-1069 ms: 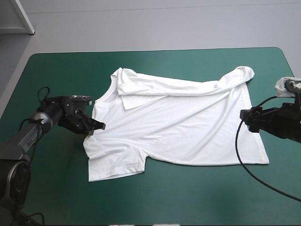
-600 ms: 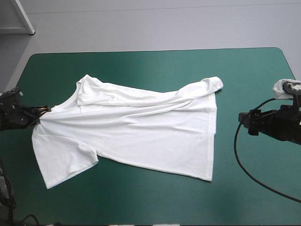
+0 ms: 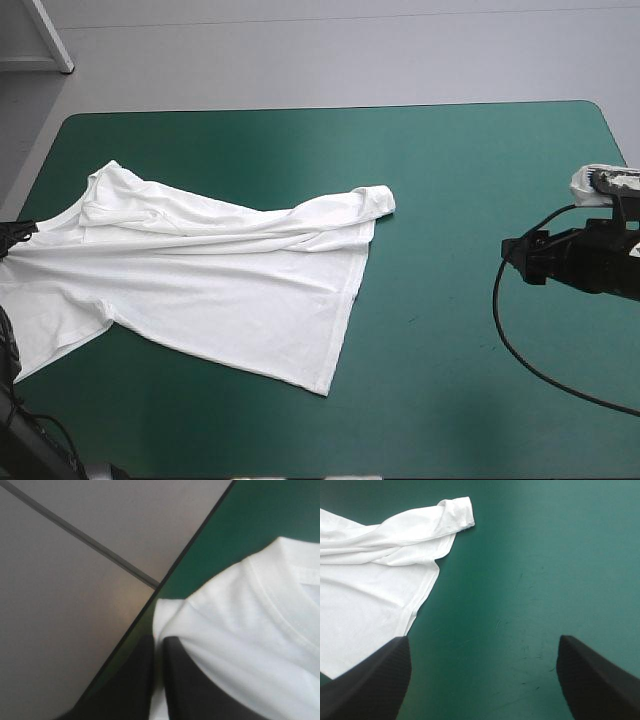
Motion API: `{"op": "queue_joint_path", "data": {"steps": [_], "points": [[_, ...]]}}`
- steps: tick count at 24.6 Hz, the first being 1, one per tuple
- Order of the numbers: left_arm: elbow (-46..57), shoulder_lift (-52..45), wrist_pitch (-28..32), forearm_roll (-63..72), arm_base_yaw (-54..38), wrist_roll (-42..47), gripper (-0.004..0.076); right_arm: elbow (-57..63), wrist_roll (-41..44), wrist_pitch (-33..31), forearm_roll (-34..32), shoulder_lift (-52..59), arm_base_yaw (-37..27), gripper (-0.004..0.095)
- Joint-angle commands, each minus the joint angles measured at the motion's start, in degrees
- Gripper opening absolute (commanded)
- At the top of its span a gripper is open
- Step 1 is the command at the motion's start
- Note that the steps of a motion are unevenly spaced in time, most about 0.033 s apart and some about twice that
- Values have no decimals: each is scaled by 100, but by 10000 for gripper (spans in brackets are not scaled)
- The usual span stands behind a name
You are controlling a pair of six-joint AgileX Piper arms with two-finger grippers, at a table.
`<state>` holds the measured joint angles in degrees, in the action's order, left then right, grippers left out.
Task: Fold the cloth
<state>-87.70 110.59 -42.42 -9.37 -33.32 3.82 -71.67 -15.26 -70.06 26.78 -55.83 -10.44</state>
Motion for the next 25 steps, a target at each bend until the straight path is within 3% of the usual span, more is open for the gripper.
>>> {"op": "queue_joint_path", "data": {"steps": [1,3,5,8,12,14,19,20,22,25], "points": [[-328,-72,267,-169,-16,37,294,-145,-102,157,207,40,-17,647],[-446,-57,184,-215,-16,37,498,-145,-112,119,173,40,-17,604],[-594,-109,-10,-90,-16,37,571,-145,-126,142,162,40,-17,603],[-835,-298,-413,688,-16,-88,568,-145,-178,218,162,40,-17,603],[-894,-874,-960,2886,205,-1367,566,-145,-448,227,264,-32,-17,603],[-868,-1212,-1330,3303,604,-1604,565,-145,-677,227,579,-127,-17,603],[-539,-2100,-1554,2643,2275,-1549,565,-145,-1042,230,1583,-550,-17,603],[-402,-2406,-1754,2050,3048,-1285,565,-145,-1042,238,1983,-809,-17,603],[-148,-2773,-2143,1243,4064,-693,565,-145,-1199,225,2078,-1100,-17,604],[292,-3176,-2522,852,5257,-157,565,-145,-1083,452,1473,-1153,-17,603]]}}
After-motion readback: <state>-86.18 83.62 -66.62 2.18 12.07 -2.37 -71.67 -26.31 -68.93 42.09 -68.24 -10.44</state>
